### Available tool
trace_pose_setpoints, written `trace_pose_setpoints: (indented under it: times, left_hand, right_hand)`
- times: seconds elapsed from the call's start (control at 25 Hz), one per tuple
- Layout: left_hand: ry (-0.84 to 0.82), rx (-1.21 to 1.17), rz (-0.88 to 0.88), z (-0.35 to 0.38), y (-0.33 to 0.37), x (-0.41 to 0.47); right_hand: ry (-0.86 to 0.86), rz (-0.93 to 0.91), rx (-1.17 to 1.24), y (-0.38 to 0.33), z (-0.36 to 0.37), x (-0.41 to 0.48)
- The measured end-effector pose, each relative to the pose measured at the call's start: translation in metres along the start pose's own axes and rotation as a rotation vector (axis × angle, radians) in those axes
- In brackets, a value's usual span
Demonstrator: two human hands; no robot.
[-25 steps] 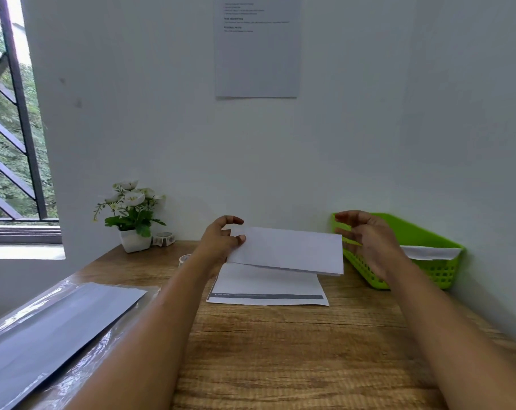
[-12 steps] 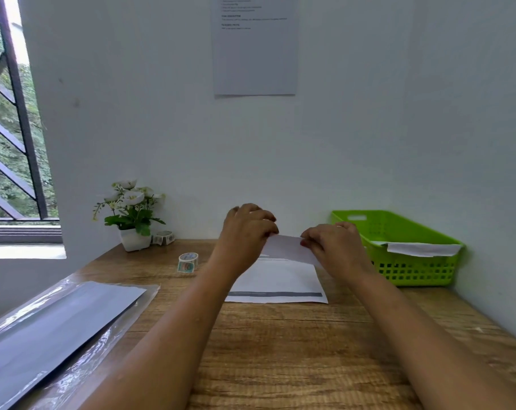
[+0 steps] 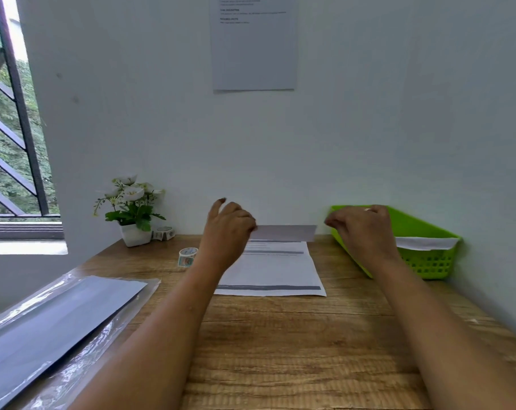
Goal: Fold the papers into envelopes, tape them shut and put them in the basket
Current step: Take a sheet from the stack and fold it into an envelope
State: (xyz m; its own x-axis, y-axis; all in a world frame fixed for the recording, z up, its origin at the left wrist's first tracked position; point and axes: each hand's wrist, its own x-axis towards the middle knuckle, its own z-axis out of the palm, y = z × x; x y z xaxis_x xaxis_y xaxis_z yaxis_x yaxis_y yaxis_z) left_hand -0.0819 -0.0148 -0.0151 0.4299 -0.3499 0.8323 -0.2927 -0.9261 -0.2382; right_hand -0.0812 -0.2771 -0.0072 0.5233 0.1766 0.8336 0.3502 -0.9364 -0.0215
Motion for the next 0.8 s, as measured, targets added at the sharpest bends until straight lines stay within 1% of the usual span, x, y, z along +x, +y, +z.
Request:
trace_pose_setpoints:
  times: [0.08,0.12,0.2,0.28,0.32,0.36,0.44,0.6,0.72,0.8]
  left_hand:
    - [-0.014,-0.013,-0.066,0.001,-0.014,-0.006]
    - [-0.017,-0.013,-0.068,0.000,-0.014,-0.006]
    - [-0.004,-0.022,-0.004,-0.003,0.002,0.002]
    - [0.016,-0.028,0.098,-0.008,0.027,0.012]
    - [0.039,-0.024,0.146,-0.011,0.038,0.016]
    - [0.063,-0.017,0.183,-0.012,0.045,0.018]
    - [0.099,0.010,0.223,-0.011,0.048,0.018]
    - [0.132,0.052,0.177,-0.005,0.027,0.010]
    - [0.157,0.103,0.098,-0.005,0.012,0.006]
    - [0.183,0.140,0.009,-0.003,0.002,0.001]
  right_hand:
    - [0.033,0.055,-0.001,0.010,-0.001,-0.001]
    - [0.059,0.037,0.008,0.008,0.000,0.000]
    - [0.063,-0.071,-0.007,-0.009,0.005,0.001]
    - [0.056,-0.203,-0.067,-0.031,0.013,0.000]
    - [0.058,-0.236,-0.075,-0.037,0.016,-0.001]
    - [0.062,-0.243,-0.079,-0.040,0.018,-0.001]
    - [0.053,-0.193,-0.082,-0.035,0.015,-0.001]
    - [-0.006,-0.109,-0.093,-0.019,0.005,-0.002]
    - [-0.011,-0.117,-0.103,-0.025,0.005,-0.002]
    - [-0.013,-0.132,-0.133,-0.032,0.009,-0.002]
